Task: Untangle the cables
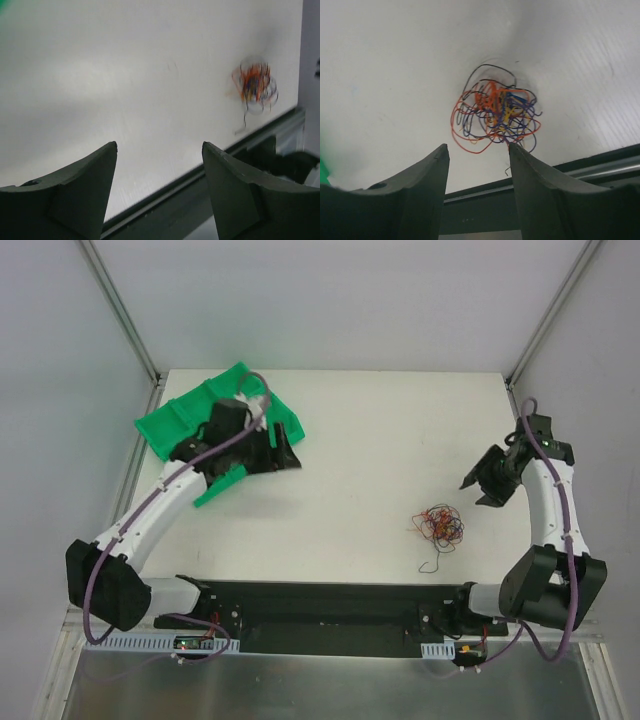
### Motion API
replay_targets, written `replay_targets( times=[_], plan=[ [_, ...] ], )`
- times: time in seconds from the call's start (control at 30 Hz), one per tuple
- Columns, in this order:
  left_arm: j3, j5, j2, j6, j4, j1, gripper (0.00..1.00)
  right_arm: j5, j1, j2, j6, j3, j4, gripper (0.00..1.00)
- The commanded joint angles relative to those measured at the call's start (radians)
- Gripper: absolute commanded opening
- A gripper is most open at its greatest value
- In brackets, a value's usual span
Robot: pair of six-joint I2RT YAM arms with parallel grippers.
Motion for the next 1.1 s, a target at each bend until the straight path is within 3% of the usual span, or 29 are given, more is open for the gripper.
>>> replay_targets(
  times=[0.0, 0.07, 0.17, 0.3, 0.5, 0.67, 0.87, 1.07],
  plan=[
    [-0.134, 0.113, -0.044, 0.089, -0.019, -0.238, 0.68, 0.009, -0.080, -0.020, 0.010, -0.102, -0.055, 0.54],
    [-0.154, 0.110, -0.063, 0.121, -0.019, -0.307, 0.68, -0.037, -0.082, -0.014, 0.022, -0.205, 0.017, 0.54],
    [-0.153, 0.101, -0.087, 0.140, -0.033, -0.317, 0.68, -0.089, -0.042, 0.040, -0.012, -0.293, 0.140, 0.53],
    [-0.141, 0.120, -0.080, 0.143, -0.036, -0.317, 0.68, -0.212, 0.076, 0.190, -0.023, -0.256, 0.177, 0.50],
    [-0.099, 0.137, -0.002, 0.113, -0.032, -0.317, 0.68, -0.296, 0.386, 0.290, 0.100, -0.170, 0.291, 0.49],
    [-0.011, 0.192, 0.144, 0.065, 0.000, -0.317, 0.66, -0.344, 0.486, 0.284, 0.157, -0.144, 0.332, 0.49],
    [0.155, 0.261, 0.383, 0.036, 0.059, -0.317, 0.66, -0.280, 0.448, 0.189, 0.044, -0.107, 0.162, 0.54],
    [0.377, 0.317, 0.649, -0.019, 0.135, -0.340, 0.62, -0.295, 0.360, 0.107, 0.034, -0.102, 0.110, 0.56]
  ],
)
